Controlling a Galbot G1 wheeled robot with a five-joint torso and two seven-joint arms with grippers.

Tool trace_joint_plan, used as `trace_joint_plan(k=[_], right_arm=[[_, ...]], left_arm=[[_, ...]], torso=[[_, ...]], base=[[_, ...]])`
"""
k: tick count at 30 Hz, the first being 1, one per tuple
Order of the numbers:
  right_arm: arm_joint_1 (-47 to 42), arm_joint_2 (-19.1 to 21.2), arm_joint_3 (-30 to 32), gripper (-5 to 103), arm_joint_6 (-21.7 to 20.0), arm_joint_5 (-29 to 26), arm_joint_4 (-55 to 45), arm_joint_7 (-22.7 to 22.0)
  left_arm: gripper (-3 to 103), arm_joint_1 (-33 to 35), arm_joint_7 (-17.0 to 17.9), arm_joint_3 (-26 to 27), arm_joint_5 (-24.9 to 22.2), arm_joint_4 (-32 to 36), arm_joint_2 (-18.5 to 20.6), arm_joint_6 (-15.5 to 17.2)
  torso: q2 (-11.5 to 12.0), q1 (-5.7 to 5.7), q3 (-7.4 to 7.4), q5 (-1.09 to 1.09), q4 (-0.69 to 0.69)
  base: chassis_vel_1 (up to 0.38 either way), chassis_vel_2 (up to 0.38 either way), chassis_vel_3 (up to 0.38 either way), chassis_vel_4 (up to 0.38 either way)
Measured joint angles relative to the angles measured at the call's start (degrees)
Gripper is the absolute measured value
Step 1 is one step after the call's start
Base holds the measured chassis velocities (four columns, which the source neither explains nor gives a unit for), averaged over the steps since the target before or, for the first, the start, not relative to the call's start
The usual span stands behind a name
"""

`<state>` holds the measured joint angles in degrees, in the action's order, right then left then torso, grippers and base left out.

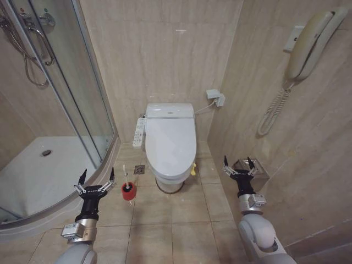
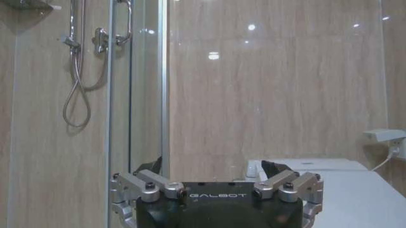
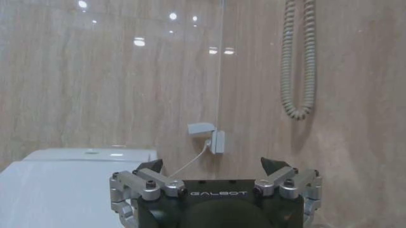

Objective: Open the toilet lid, clean the toilet bowl with a toilet brush, close the toilet lid, and flush.

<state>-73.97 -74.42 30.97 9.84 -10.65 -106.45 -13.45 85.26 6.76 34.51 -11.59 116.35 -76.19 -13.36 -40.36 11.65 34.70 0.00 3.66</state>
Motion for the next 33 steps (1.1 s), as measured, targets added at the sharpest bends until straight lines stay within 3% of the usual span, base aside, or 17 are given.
trace_joint_plan(k=[33], right_arm=[[0.01,0.00,0.00,100,0.00,0.00,0.00,0.00]], left_arm=[[100,0.00,0.00,0.00,0.00,0.00,0.00,0.00]], torso=[[0.00,-0.01,-0.01,0.00,0.01]], base=[[0.013,-0.016,-0.015,0.015]])
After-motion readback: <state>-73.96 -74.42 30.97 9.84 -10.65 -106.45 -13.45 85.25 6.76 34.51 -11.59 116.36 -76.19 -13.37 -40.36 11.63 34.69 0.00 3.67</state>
